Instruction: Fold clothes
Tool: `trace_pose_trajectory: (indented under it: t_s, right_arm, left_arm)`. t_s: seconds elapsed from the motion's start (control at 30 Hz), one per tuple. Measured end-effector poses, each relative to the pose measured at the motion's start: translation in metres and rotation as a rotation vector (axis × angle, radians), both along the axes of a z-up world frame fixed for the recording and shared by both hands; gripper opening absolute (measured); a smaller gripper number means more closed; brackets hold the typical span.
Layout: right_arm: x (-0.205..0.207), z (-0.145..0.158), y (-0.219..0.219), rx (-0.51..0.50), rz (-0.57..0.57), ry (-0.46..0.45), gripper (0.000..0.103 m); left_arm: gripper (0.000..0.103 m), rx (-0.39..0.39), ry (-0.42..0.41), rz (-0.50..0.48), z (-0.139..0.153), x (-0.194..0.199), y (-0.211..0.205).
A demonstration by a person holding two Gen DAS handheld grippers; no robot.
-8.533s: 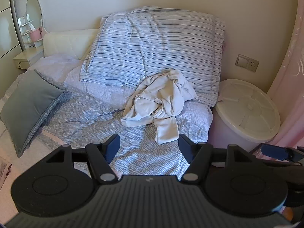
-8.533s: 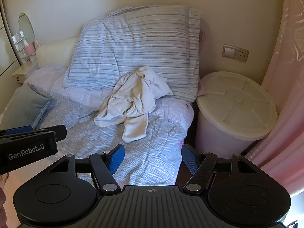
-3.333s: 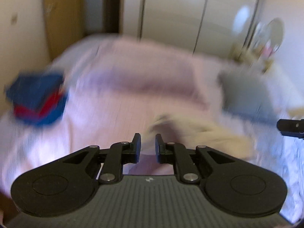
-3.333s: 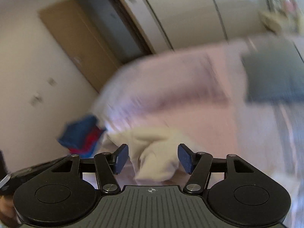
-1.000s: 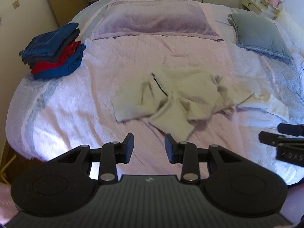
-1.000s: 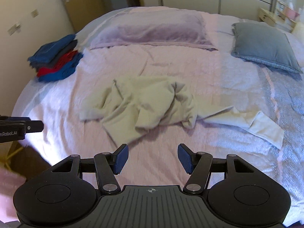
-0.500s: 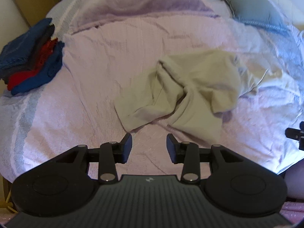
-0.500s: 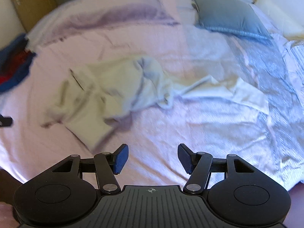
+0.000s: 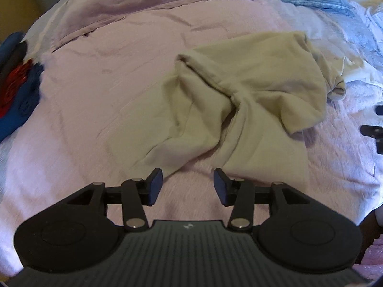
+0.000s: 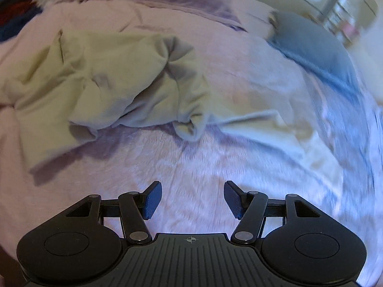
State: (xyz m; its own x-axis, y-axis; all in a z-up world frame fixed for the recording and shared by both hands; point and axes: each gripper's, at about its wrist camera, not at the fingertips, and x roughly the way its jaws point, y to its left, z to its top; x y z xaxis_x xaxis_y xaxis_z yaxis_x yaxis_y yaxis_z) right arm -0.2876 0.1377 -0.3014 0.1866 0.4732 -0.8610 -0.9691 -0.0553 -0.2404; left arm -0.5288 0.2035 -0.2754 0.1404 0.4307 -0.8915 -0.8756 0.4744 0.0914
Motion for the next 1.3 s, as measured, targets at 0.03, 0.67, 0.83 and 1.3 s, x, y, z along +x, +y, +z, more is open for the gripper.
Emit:
trace_pose_trajectory:
  t_s: [0.03, 0.67, 0.83, 1.3]
  right_arm:
    - [0.001, -0.005, 0.003, 0.009, 0.027, -0.017, 0.061]
    - [0.020, -0.052, 0.051, 0.186, 0.348, -0.103, 0.016]
    - [0.032, -0.001, 0.065, 0.280, 0.300, -0.024, 0.012]
    - [0.105, 0.049, 0.284, 0.286, -0.177, 0.140, 0.058]
  left_arm:
    - [0.044, 0.008, 0.002, -0.011, -0.005, 0.004, 0.003]
    - [0.005, 0.078, 0.032, -0.146, -0.065, 0.042, 0.046]
    - [0.004, 0.076, -0.135, -0.106, -0.018, 0.009, 0.079]
    - [0.017, 0.158, -0.215, 0.292, 0.010, -0.095, 0.272]
